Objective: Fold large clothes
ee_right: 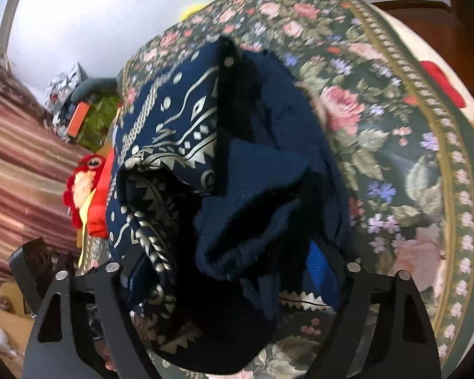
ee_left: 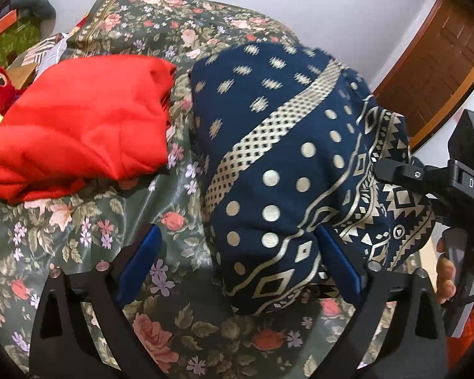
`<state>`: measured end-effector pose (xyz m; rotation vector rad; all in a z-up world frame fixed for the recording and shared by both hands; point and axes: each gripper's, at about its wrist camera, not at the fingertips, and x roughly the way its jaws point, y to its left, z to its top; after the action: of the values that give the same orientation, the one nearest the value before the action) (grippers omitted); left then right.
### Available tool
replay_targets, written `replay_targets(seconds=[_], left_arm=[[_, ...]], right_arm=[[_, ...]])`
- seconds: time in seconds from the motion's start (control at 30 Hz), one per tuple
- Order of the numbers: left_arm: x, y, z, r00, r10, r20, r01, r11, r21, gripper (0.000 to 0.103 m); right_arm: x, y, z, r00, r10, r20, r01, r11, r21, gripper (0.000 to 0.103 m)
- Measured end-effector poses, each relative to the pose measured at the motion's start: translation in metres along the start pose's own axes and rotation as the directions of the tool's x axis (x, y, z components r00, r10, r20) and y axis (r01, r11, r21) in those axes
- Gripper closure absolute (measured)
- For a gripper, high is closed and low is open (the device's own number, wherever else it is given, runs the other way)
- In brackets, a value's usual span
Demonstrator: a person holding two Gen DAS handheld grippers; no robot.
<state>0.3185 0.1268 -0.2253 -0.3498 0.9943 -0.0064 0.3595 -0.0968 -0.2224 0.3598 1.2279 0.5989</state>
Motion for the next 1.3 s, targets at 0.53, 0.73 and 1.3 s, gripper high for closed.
replay_targets(seconds=[0.53,0.73,1.3], left_arm=[[-0.038,-0.021,-0.002,0.982,0.174,0.068,-0.179,0.981,0.079,0.001],[-0.075,-0.037,0.020,0.971,0.169,0.168,-0.188,0.976,0.106,0.001],[0.006,-0.050,0.019,0.994,0.105,0.020,-0.107,0.986,0.131,0.000]], right_arm=[[-0.056,0.058,-0.002,0.991,0.022,0.130,0.013,0.965,-0.263,0.088],[-0.086,0.076,0.013,0.974,0.062,0.217,0.012,0.946,-0.323,0.088],[-0.038,-0.021,0.008,0.984,-0.117,0.132,0.143,0.967,-0.212,0.082]])
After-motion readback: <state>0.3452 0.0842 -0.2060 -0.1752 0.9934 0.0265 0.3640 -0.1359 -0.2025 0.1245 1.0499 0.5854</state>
